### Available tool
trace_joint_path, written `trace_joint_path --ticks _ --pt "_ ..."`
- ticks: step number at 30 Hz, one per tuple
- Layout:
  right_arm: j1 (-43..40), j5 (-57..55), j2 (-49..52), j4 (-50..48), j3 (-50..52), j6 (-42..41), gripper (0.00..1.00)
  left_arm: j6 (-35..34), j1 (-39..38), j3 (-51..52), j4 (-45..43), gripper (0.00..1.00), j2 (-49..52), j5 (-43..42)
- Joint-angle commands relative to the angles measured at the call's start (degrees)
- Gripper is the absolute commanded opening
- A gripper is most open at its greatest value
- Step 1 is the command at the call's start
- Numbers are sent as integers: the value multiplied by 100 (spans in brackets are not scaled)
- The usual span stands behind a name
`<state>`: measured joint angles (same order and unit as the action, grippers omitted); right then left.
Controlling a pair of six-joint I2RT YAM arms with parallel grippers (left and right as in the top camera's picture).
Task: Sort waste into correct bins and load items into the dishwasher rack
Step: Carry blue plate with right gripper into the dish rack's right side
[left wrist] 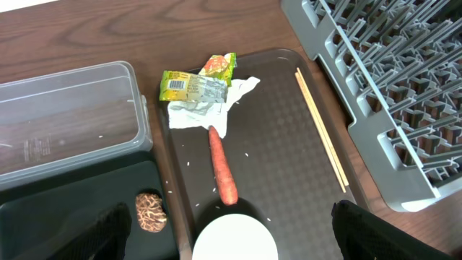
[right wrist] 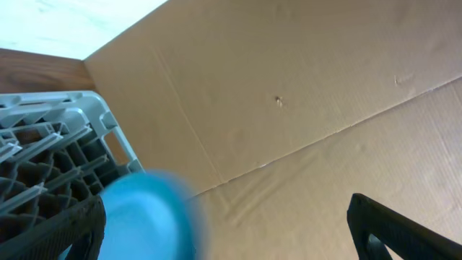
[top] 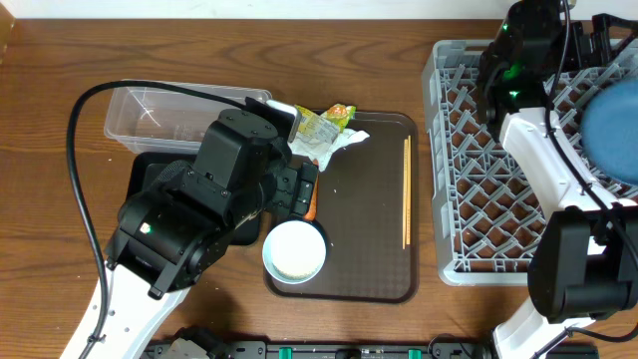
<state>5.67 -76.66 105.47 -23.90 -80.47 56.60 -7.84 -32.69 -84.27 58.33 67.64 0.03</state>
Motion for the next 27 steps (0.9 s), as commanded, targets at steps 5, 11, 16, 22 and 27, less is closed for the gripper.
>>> trace_joint_path --ticks 5,11,16,22,27 --pt "302 232 -122 -9 -39 -57 99 55 20 -72 61 89 -74 85" --pt "334 264 -122 450 -39 -839 99 146 20 -72 76 90 -101 87" --pt "334 450 -122 1325 -39 -1499 99 354 20 -72 -28 90 -326 175" --pt "503 1976 -376 3615 -44 -2905 99 356 20 -72 -74 94 -573 216" --pt "470 4822 -1139 5458 -208 -4933 99 356 20 -72 -72 94 -590 216"
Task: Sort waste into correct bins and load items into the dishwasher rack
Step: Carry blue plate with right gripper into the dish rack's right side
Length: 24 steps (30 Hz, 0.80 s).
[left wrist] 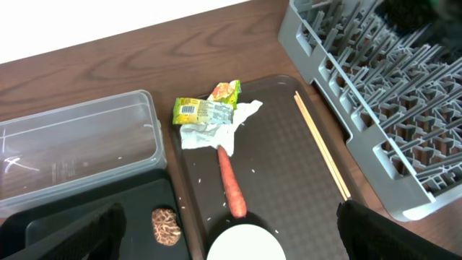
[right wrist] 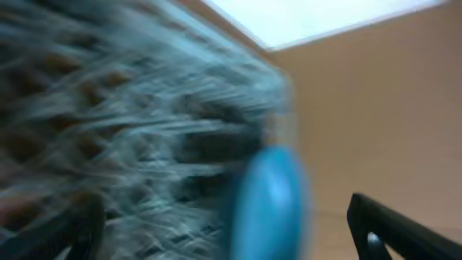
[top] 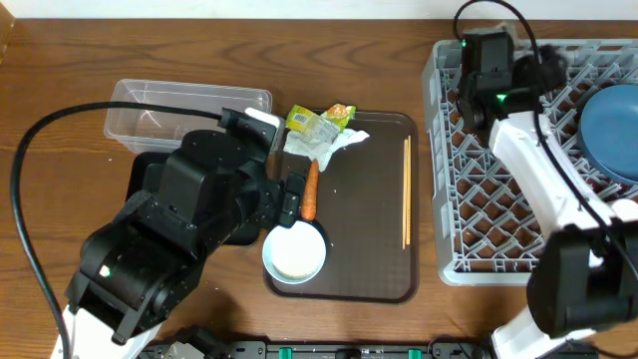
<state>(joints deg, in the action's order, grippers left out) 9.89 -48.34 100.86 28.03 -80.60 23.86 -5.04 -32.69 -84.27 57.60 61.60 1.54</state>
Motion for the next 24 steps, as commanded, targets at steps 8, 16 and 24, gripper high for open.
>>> trace_joint_path --ticks 8,16,24 --pt "-1233 3700 -2175 1132 -240 -4179 91 74 20 -72 2 94 13 63" --pt "-3816 4186 -2282 2173 -216 -4957 86 76 20 -72 0 95 20 63" --pt "-5364 4957 -1615 2616 -216 -5130 73 74 20 -70 33 95 144 61"
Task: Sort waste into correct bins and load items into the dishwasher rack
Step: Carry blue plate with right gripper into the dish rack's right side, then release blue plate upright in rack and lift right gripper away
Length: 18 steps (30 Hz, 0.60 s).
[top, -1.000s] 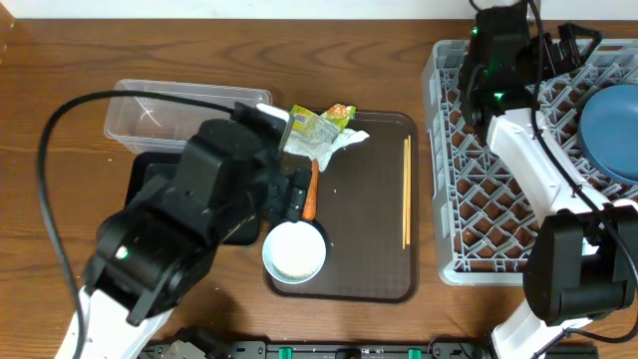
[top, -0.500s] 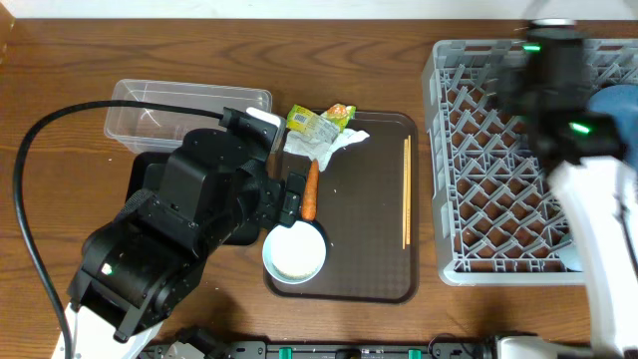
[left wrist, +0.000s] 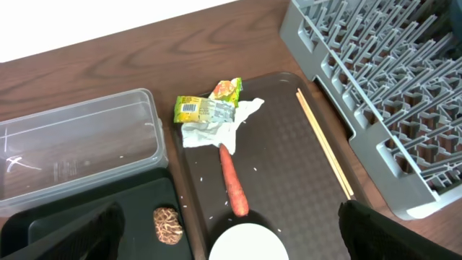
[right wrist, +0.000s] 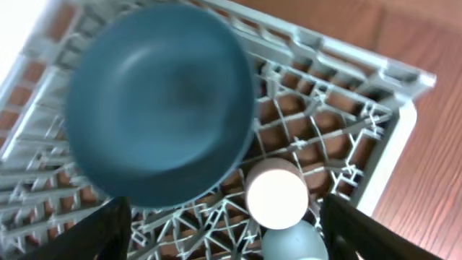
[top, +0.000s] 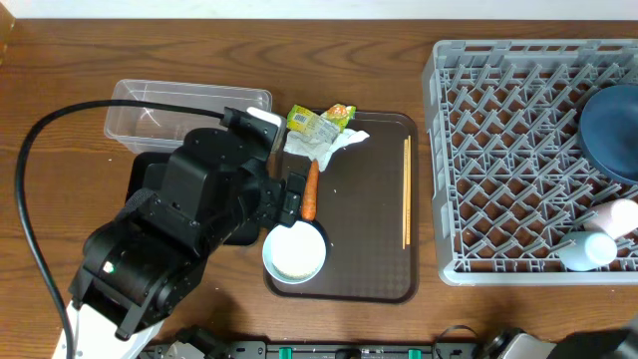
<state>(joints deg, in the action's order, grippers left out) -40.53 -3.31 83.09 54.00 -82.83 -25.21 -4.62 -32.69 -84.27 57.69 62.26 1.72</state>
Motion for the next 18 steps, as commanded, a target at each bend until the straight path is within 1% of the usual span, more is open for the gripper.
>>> trace_joint_path --ticks 1,4,6,8,10,13,16,18 --pt "-442 527 267 22 7 -223 72 33 20 -70 42 95 103 44" --pt "-651 625 568 -24 7 -264 71 33 20 -70 98 95 170 44" --pt "-706 782 785 -221 7 -258 72 33 20 -70 122 95 219 44" --pt "-708 951 973 -433 7 -256 71 33 20 -66 127 95 264 44" --pt "-688 1117 1123 -599 7 -256 66 33 20 -66 140 95 308 44" --pt "-634 1163 1314 -765 7 -256 54 33 20 -66 146 95 365 44" --pt "-601 973 1486 -793 7 -260 49 33 20 -66 175 95 398 44" --pt "-601 857 1572 -800 7 -258 47 33 20 -66 192 95 398 44"
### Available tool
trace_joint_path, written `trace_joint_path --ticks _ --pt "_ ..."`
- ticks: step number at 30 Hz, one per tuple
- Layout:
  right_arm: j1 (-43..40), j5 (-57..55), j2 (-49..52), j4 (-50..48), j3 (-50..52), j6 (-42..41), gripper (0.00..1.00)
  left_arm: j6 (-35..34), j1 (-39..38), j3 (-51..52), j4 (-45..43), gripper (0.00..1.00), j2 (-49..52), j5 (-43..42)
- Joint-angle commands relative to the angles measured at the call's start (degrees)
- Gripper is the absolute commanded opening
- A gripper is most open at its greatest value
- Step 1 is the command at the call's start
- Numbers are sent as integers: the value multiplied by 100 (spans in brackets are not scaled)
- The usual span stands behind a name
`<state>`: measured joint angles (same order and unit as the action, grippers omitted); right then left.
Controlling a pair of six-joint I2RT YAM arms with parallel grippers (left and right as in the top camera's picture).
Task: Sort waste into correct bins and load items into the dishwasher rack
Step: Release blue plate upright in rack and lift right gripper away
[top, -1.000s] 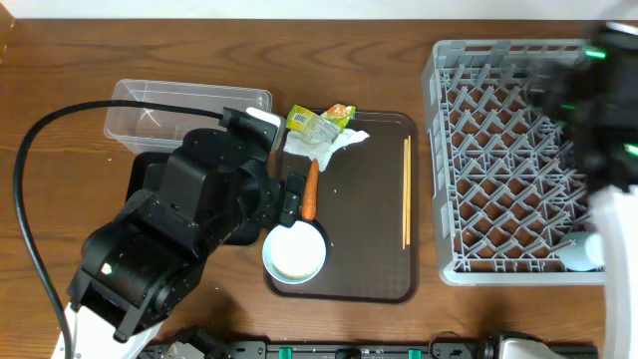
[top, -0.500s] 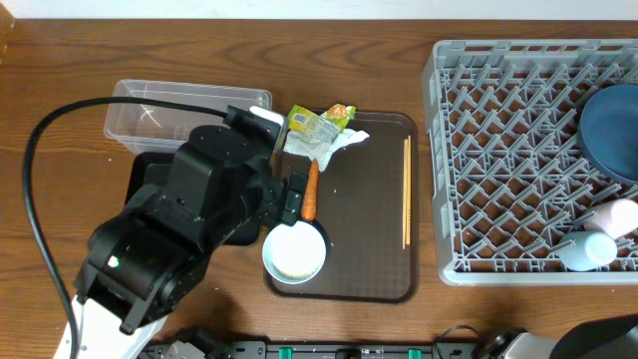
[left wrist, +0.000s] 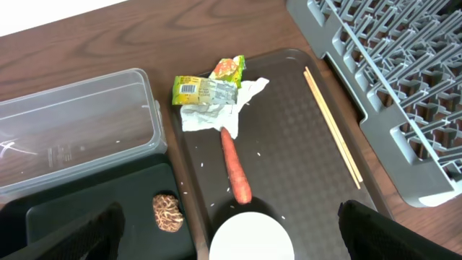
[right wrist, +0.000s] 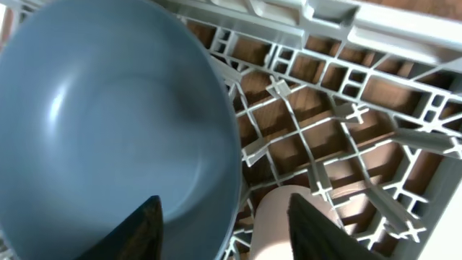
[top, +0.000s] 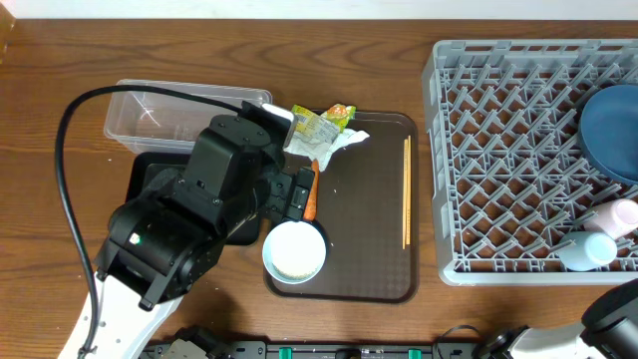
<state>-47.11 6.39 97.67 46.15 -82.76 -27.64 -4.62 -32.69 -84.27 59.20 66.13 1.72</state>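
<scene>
On the brown tray (top: 369, 229) lie an orange carrot (left wrist: 235, 167), a yellow-green wrapper (left wrist: 206, 90) on a white napkin (left wrist: 216, 115), a pair of chopsticks (left wrist: 332, 126) and a white bowl (top: 295, 250). My left gripper (left wrist: 231, 242) hangs wide open above the bowl and the tray's left edge, holding nothing. The grey dishwasher rack (top: 498, 150) holds a blue bowl (right wrist: 108, 123), a pink cup (right wrist: 289, 224) and a pale blue cup (top: 588, 249). My right gripper (right wrist: 231, 231) is open just above the rack, between the blue bowl and the pink cup.
A clear plastic container (left wrist: 65, 130) stands left of the tray at the back. In front of it a black bin (left wrist: 94, 217) holds a brown mushroom (left wrist: 167, 213). Rice grains dot the tray. The left arm's cable loops over the table's left side.
The right wrist camera is much closer to the blue bowl and pink cup in the rack. The left arm has shifted a little toward the back of the tray. Both grippers remain open.
First the right arm was over the rack's back, its camera facing a cardboard wall, and the left arm hung over the tray's left edge. Then the right arm was at the rack's back left. Later it looked down on the rack's bowl and cups, now closer.
</scene>
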Motion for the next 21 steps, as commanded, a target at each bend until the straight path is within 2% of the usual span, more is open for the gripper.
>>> trace_joint_path --ticks 1,16,19,21 --pt "52 -155 146 -15 0 -15 47 33 20 -66 52 95 11 44" --pt "83 -205 785 -55 4 4 40 33 20 -66 101 95 9 44" --pt "103 -201 800 -138 4 26 34 33 20 -66 125 95 9 44" --pt "103 -179 798 -232 2 168 19 33 20 -66 129 95 9 44"
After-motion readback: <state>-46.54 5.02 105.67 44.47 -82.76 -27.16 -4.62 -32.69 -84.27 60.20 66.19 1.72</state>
